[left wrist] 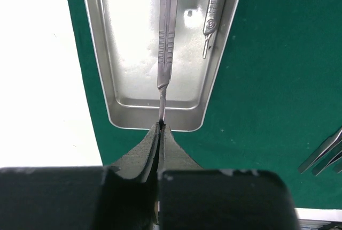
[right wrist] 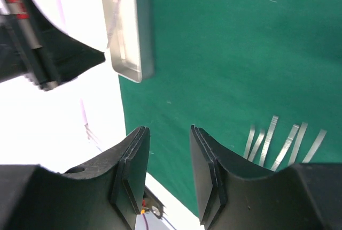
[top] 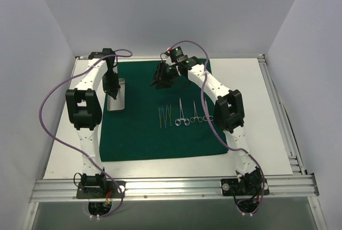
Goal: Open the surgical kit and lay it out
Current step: Pick up the medical item from the container.
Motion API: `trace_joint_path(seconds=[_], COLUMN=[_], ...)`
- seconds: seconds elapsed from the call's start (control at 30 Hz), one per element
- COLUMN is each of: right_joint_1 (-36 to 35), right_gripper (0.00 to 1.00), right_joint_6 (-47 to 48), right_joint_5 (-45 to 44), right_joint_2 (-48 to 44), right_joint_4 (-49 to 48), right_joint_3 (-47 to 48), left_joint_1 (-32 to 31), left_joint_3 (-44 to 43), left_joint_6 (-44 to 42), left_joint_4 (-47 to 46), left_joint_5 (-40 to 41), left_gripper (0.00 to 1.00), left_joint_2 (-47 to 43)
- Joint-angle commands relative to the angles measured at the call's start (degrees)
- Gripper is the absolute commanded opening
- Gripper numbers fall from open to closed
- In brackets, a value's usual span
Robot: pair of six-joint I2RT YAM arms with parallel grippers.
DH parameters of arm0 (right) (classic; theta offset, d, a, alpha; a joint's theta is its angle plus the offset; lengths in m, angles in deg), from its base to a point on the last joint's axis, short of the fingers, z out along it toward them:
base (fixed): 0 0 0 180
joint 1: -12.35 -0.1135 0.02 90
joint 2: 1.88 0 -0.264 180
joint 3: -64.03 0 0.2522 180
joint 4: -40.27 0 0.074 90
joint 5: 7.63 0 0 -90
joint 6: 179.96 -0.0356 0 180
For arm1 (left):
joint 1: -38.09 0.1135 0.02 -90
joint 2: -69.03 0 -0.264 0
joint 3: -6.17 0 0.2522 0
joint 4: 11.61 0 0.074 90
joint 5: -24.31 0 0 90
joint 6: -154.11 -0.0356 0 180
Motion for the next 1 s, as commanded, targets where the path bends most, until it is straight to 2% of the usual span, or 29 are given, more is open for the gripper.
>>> trace_joint_path(seconds=[0.0,0.23,0.33,0.43,0.97], right_joint_1=[0.09,-3.15,-4.65,-7.02,-14.14], right_gripper=[0.37,0.40,0.39,0.36,0.35], right_joint_6=[-3.47,-17.51,-25.68,-29.57,-36.35], right_joint_5=[3.06,7.80,8.95,8.87,9.05], right_joint_2=[-0.53,4.55,7.11,9.57,14.85], right_joint_4=[-4.79,-18.51,-25.88,-28.80,-34.78], right_joint_3=[2.22,2.83,2.04,3.44,5.20], left_joint_1=[0.41,0.32,0.41,0.41,0.41], left_joint_3=[1.03,3.93,4.46,5.69,14.13], left_joint_6=[-0.77,-1.74,-1.91,-2.00,-1.91], left_joint_4=[-0.50,-1.47,-1.56,-1.82,-4.55], left_joint_5=[-0.30,-0.48,-0.57,-0.83,-2.41], left_gripper=[0.02,0.02,0.02,0.02,0.02], left_joint_2=[-3.83,-5.41,-6.12,-7.08,-12.53])
